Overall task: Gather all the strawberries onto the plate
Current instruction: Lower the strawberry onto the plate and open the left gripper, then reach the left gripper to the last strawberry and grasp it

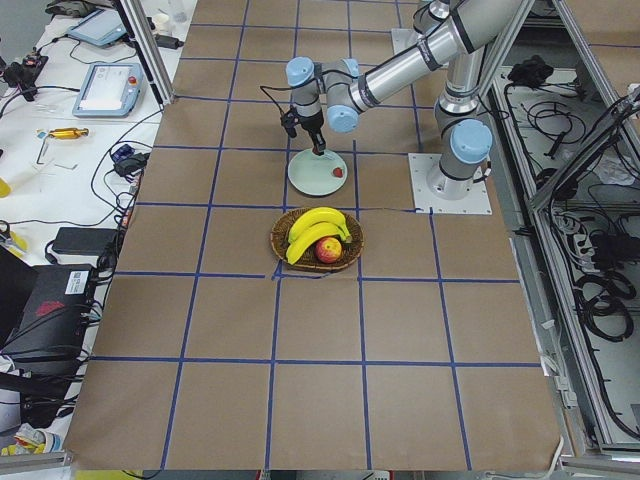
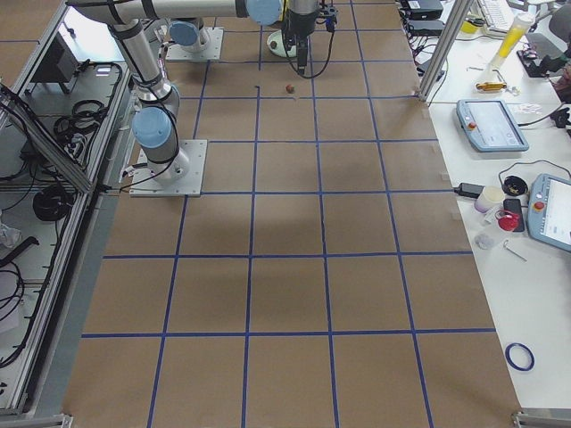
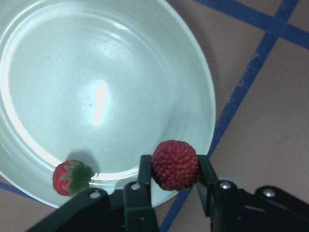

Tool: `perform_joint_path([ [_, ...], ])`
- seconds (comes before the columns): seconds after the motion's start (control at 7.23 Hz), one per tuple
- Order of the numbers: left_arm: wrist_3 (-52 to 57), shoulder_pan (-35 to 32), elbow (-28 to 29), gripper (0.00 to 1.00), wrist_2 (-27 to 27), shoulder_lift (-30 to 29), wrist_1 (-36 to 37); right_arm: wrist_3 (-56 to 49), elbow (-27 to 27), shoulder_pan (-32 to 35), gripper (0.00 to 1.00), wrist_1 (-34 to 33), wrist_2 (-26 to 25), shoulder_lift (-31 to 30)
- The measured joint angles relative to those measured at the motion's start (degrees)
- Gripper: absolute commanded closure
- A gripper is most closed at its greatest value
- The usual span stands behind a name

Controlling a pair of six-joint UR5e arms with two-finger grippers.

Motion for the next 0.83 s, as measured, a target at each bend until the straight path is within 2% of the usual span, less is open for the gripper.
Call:
perform_joint_path([
  [0.28, -1.6, -2.0, -0.1, 0.02, -1.2, 0.2, 0.1, 0.0, 0.0, 0.0, 0.0, 0.0, 0.1, 0.0],
  [0.55, -9.9, -8.8, 3.0, 0.09, -3.5, -0.8, 1.1, 0.0, 0.0, 0.0, 0.0, 0.0, 0.1, 0.0],
  [0.83, -16.9, -15.8, 6.0, 0.13, -6.3, -4.0, 6.3, 0.1, 0.0, 0.1, 0.0, 0.0, 0.2, 0.0],
])
